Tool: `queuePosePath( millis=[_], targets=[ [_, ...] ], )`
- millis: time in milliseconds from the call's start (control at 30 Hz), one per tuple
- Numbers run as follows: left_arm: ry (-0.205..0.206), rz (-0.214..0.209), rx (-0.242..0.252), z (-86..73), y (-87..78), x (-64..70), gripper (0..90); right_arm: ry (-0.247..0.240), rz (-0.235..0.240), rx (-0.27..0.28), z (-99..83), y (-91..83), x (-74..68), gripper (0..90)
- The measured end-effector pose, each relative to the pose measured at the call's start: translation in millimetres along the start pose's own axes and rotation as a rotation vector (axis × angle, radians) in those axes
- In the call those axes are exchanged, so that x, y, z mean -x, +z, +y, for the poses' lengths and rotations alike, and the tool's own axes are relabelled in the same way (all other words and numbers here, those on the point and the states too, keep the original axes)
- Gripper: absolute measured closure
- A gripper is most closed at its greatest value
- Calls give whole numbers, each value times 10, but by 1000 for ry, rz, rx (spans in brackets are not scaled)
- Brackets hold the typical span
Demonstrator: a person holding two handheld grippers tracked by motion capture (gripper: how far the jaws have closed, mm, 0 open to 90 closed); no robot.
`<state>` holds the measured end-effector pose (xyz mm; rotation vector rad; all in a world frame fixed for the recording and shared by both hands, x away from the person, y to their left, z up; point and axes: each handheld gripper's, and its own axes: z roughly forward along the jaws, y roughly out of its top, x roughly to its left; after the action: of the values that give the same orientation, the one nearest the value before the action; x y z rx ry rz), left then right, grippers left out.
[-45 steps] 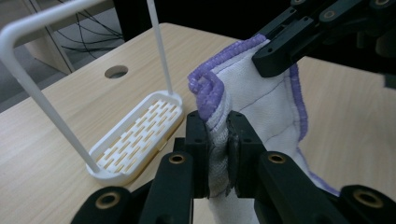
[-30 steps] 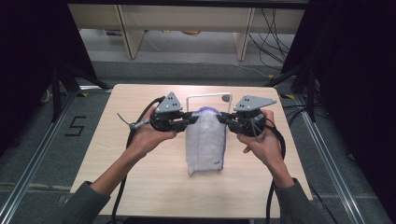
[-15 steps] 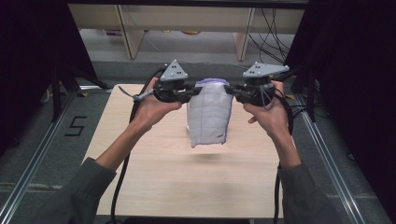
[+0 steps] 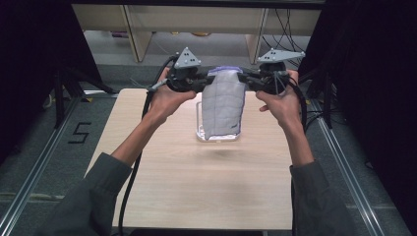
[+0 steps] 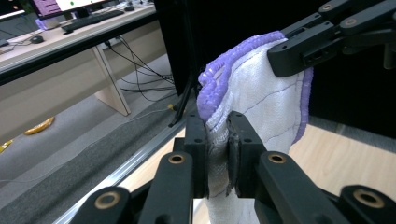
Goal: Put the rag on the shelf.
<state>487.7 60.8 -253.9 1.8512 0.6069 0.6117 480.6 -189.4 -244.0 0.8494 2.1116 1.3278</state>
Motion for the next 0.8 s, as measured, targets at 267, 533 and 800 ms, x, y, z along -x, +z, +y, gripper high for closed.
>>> queuePosePath(
  millis=[267, 533, 800],
  targets=[
    [-51, 26, 8, 49, 135, -183, 795, -17, -36, 17, 159, 180, 111, 846],
    [-99, 52, 35, 4, 351, -384, 792, 54, -52, 5, 210, 465, 267, 844],
    [-171, 71, 38, -200, 629, -598, 784, 126, -79, -17, 101, 802, 453, 841]
  ],
)
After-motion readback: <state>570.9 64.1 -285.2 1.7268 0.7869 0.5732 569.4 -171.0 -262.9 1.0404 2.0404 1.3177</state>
